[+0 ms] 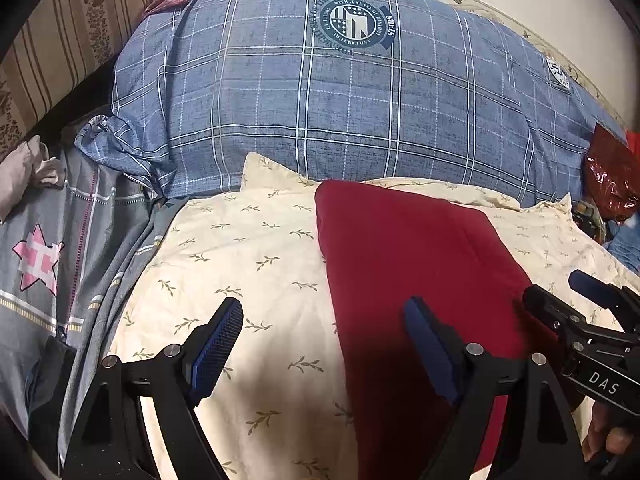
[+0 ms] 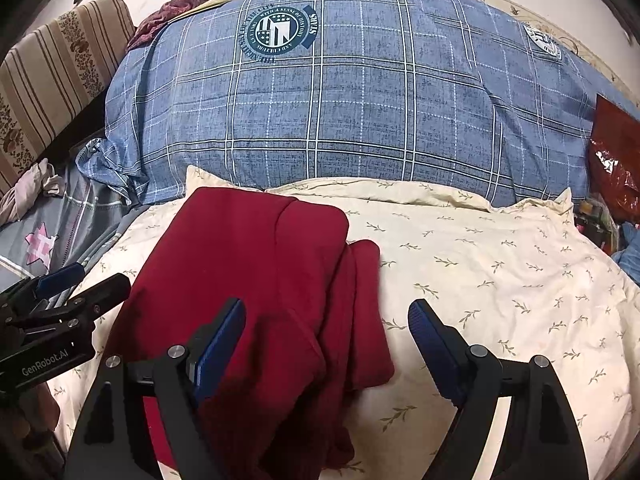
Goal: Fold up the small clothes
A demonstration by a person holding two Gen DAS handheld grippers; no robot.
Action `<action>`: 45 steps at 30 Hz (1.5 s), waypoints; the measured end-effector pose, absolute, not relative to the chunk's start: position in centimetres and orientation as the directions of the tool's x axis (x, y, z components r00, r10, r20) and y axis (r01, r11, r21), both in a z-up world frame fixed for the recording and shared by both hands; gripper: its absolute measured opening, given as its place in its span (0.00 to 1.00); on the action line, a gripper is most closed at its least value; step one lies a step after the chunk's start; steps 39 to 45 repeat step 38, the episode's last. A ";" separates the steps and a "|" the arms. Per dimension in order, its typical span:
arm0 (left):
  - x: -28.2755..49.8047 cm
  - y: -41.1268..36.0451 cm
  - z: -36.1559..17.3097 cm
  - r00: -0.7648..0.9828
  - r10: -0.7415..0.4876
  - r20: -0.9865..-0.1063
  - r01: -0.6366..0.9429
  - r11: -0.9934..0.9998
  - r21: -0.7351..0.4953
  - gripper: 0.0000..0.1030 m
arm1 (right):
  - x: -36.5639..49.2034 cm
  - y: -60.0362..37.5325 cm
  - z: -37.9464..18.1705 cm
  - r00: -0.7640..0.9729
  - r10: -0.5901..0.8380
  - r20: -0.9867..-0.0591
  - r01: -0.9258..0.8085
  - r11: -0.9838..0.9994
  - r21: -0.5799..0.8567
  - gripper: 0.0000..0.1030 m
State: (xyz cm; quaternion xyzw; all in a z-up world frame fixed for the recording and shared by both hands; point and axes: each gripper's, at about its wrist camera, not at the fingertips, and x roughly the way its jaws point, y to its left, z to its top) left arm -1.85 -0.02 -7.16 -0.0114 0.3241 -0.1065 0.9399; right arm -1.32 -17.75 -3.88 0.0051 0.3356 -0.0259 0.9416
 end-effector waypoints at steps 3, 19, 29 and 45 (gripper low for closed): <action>-1.9 -0.1 -7.2 0.766 -0.209 -0.607 0.195 0.977 -0.090 0.80 | -1.3 -17.6 -3.9 0.774 -0.045 -0.631 0.049 0.999 -0.012 0.82; -1.8 -0.1 -7.1 0.763 -0.208 -0.612 0.191 0.977 -0.094 0.80 | -1.2 -17.4 -4.0 0.769 -0.040 -0.637 0.043 0.999 -0.012 0.82; -1.8 -0.1 -7.1 0.771 -0.210 -0.601 0.194 0.977 -0.091 0.80 | -1.2 -17.2 -4.2 0.763 -0.036 -0.645 0.038 0.999 -0.012 0.83; -1.9 0.2 -7.1 0.769 -0.219 -0.601 0.192 0.975 -0.109 0.80 | -1.2 -17.4 -4.1 0.766 -0.039 -0.641 0.043 0.999 -0.010 0.83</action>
